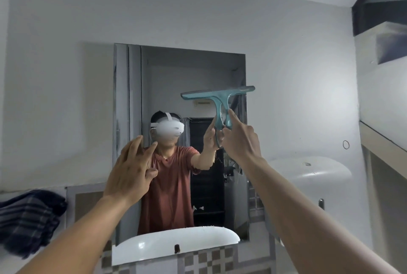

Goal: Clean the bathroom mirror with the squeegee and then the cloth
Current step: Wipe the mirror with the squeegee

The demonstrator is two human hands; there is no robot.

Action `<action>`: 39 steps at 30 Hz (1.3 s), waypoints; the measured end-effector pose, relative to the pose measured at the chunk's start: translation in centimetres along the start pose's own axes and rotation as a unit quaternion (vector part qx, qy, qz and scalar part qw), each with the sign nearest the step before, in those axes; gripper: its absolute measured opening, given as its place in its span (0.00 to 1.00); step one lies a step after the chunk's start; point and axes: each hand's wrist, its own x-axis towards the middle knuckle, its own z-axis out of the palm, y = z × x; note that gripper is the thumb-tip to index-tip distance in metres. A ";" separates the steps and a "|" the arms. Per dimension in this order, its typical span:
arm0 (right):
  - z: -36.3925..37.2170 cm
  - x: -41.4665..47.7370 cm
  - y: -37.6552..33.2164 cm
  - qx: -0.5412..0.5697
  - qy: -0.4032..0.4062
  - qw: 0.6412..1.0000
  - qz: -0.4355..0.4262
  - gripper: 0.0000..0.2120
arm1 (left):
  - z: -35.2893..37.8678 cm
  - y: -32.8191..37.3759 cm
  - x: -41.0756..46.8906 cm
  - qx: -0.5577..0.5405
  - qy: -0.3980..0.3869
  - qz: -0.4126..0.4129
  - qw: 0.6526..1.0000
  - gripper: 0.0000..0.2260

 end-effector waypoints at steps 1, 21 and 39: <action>0.2 -0.1 -0.1 -0.003 0.000 1.000 0.001 0.30 | -0.1 -0.1 -0.4 -0.004 0.004 -0.001 1.000 0.36; 6.8 -7.1 -5.7 0.240 0.013 0.958 0.160 0.32 | 0.8 -0.8 -5.9 0.033 -0.062 0.003 0.998 0.41; 12.5 -9.5 -12.6 0.330 0.010 0.936 0.121 0.33 | 1.5 -2.2 -7.6 0.052 -0.043 0.022 0.997 0.45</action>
